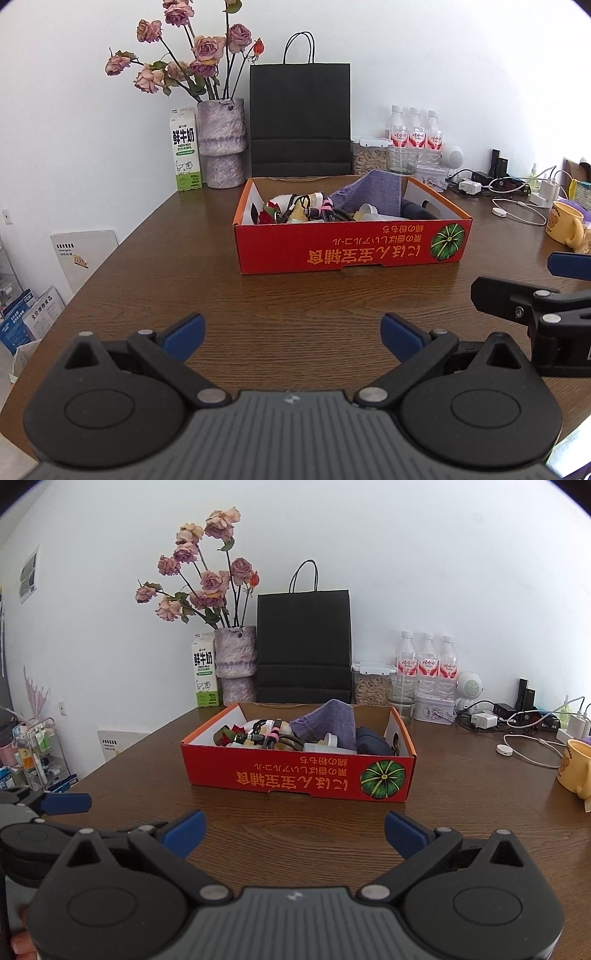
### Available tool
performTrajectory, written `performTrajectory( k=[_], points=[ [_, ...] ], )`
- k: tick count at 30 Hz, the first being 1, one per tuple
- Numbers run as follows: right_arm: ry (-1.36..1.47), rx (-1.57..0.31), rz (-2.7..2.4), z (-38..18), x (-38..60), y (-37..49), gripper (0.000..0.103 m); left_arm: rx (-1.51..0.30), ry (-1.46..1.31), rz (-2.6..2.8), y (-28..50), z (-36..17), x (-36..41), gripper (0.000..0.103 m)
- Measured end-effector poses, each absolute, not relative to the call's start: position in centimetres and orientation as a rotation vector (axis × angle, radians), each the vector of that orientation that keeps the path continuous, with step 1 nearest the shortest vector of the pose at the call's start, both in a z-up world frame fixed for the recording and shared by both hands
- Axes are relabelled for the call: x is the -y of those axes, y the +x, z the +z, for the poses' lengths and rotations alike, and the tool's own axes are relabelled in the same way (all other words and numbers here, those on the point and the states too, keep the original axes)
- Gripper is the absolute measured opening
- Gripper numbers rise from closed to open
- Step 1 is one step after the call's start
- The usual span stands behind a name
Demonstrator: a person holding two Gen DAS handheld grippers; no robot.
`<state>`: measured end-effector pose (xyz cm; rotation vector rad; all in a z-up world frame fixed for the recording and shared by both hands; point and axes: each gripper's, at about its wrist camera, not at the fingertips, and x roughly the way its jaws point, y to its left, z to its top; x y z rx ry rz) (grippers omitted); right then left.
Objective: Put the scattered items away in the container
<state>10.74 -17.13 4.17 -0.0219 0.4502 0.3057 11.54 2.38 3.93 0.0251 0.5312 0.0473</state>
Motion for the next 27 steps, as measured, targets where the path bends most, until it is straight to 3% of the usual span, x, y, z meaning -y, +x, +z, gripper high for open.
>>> performTrajectory(
  k=[27],
  points=[
    [-0.023,-0.454,0.306,3.98,17.21,10.93,0.103,-0.518,0.011,0.048,11.47,4.01,-2.47,0.103]
  ],
)
